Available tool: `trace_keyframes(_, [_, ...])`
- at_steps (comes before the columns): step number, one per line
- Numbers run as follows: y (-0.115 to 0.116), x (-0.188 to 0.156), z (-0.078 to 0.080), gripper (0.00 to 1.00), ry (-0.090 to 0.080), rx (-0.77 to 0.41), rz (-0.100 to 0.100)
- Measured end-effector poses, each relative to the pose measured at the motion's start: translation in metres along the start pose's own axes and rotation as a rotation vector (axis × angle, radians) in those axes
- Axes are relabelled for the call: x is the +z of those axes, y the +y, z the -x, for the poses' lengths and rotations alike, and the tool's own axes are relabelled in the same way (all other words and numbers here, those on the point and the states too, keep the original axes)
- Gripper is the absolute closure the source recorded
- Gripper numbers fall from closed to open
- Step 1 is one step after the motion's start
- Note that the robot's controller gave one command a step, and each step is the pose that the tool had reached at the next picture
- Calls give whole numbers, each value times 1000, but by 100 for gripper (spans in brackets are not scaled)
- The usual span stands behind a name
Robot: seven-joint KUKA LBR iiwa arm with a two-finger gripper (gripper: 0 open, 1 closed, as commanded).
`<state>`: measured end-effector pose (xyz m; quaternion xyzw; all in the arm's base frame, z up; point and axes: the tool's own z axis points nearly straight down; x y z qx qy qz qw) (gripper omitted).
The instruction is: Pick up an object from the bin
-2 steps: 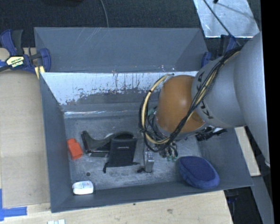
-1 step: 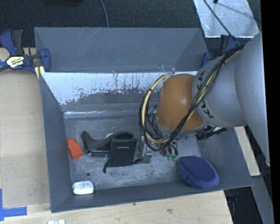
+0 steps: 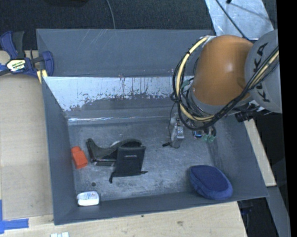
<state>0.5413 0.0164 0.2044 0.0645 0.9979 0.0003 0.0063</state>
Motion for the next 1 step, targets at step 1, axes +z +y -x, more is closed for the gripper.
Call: trace_keyframes(1, [-35, 65, 2, 100, 15, 30, -4])
